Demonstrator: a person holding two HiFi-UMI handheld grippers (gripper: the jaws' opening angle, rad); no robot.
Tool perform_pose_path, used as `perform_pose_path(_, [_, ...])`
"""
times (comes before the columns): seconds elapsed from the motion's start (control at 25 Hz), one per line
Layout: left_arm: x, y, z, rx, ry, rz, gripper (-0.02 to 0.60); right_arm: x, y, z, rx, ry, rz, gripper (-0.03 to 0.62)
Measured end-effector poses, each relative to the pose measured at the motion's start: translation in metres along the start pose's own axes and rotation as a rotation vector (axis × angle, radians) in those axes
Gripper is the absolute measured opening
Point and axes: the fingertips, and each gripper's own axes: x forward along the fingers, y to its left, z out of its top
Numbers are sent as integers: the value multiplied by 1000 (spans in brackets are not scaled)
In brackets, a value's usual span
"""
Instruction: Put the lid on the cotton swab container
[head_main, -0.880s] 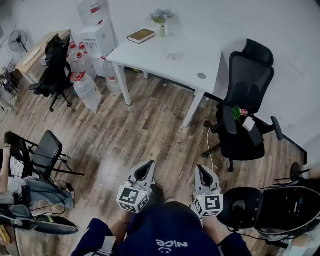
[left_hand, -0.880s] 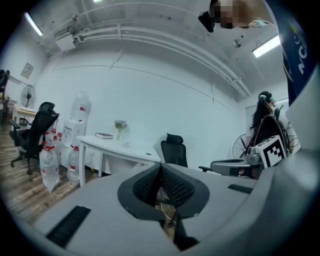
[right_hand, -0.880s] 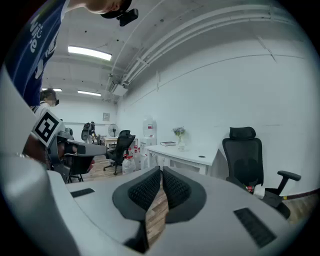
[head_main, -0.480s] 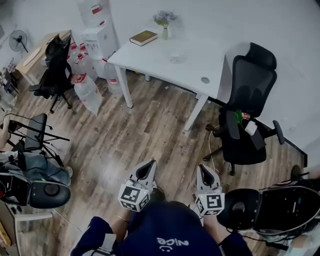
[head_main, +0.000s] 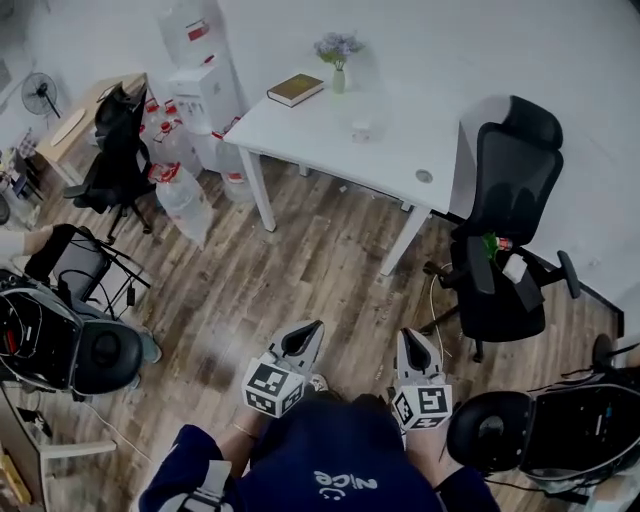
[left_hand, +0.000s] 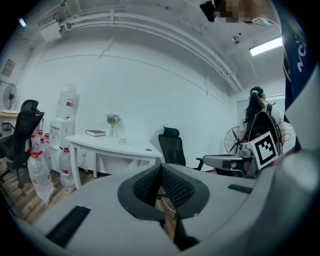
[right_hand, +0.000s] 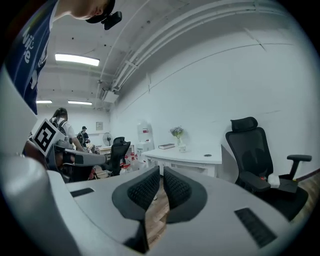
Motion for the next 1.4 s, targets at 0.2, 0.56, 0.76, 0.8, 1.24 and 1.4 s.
perform_pose_path(0.2, [5,19,-6,-10,31,-14,18,9,16,-17,7,55,15,55])
perform_pose_path(0.56, [24,15,-19,-8,84,-100,18,35,-3,-28,51,93,-16,55])
perform_pose_path(0.76, [40,40,-13,-15,73,-33,18,68,-31,-23,93,86,-17,55])
perform_pose_path(0.8, [46,44,-12,-10,70,-19,18,76,-38,-20,97,77,-10,55])
perform_pose_path(1.24, [161,84,50,-98,11,40,18,188,-107,25,83,69,89,55])
perform_pose_path(1.4, [208,94,65,-136,-4,62,18,225,-139,41,86,55,116,55])
